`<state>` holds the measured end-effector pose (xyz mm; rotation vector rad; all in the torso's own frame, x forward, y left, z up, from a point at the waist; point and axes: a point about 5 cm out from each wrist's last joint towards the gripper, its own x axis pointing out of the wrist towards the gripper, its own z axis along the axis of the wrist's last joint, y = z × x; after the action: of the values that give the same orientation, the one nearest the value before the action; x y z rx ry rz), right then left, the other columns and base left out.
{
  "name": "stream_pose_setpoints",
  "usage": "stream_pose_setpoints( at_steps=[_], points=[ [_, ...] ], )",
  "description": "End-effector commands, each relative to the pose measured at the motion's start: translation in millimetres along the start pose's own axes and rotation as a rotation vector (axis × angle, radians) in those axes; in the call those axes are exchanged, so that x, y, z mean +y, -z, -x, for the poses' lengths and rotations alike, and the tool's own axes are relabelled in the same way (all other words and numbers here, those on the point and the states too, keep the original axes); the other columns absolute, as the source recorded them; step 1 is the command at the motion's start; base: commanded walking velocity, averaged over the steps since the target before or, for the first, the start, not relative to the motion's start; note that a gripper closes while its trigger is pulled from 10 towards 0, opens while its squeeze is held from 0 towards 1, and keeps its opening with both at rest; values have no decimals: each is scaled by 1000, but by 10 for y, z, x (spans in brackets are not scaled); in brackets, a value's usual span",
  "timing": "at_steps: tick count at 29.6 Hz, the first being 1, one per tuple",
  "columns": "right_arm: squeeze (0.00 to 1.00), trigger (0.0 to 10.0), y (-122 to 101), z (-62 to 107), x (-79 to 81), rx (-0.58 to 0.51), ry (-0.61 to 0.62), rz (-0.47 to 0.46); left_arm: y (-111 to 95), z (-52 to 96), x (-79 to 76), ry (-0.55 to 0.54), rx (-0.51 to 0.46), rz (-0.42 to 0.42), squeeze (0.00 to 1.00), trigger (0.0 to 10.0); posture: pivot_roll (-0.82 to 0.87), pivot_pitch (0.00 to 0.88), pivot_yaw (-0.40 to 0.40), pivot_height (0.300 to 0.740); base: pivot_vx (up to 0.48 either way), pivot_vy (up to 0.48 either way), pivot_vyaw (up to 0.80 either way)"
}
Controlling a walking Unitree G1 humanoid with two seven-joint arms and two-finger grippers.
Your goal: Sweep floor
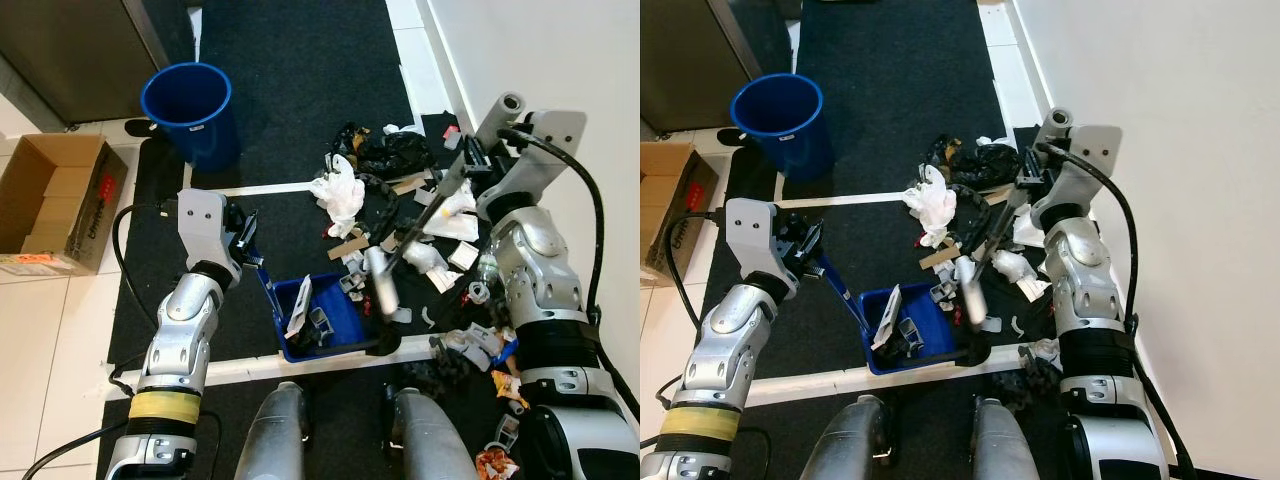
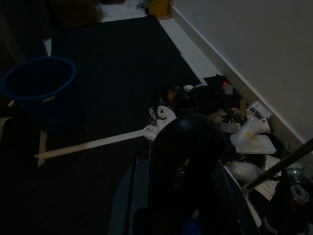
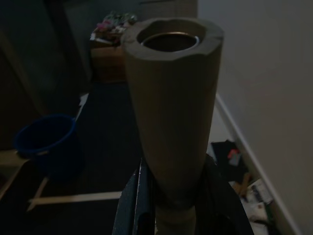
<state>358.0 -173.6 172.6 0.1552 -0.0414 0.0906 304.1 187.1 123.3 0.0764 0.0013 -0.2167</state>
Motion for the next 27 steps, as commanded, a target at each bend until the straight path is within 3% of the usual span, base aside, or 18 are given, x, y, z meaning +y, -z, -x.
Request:
stream_pose_setpoints(
  at_steps=[1, 7, 15, 22, 27],
  points=[
    [0, 10000, -85, -15, -6, -52, 5, -7, -66, 20, -54, 22, -37, -1, 0, 10000, 7, 213, -2, 740, 0, 0, 0],
    [0, 10000, 118, 7, -52, 5, 43, 11, -134, 31, -55, 18, -62, -13, 0, 10000, 12, 212, -2, 740, 0, 0, 0],
    [0, 10000, 430, 69, 47, 83, 28, 48, -53, 98, -61, 6, -57, -14, 0, 10000, 18, 207, -1, 740, 0, 0, 0],
    [0, 10000, 386, 46, 161, 63, -23, 17, -96, 130, -90, 1, -91, 23, 0, 10000, 9, 199, -2, 740, 0, 0, 0],
    [0, 10000, 228, -22, 86, 15, 14, -2, -157, 110, -96, -14, -110, 23, 0, 10000, 6, 193, -4, 740, 0, 0, 0]
  ],
)
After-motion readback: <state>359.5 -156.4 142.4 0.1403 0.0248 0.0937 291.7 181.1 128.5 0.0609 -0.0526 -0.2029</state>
